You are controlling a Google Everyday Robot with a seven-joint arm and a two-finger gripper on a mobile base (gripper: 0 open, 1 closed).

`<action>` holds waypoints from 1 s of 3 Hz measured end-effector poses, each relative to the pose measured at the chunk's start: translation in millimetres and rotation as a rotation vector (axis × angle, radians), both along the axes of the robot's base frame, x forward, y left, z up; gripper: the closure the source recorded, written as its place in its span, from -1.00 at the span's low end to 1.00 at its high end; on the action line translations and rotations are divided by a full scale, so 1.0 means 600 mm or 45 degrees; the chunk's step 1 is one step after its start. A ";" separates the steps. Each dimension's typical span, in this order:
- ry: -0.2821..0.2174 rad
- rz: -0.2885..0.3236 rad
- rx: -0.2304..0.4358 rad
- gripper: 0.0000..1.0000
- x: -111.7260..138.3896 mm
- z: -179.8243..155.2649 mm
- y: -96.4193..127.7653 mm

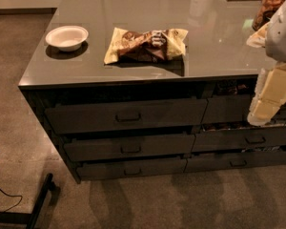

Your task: Open top drawer

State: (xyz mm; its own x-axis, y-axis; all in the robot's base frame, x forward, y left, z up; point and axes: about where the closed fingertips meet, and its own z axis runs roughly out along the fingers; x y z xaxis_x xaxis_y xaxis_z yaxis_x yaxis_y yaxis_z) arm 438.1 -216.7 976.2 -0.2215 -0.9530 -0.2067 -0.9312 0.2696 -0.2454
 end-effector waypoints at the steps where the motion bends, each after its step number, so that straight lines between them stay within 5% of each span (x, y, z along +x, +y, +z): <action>1: 0.000 0.000 0.000 -1.00 0.000 0.000 0.000; 3: -0.071 0.117 0.123 -1.00 0.030 -0.082 0.076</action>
Offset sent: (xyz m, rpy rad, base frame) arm 0.0161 0.0423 -0.0481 0.1165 -0.0598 0.0900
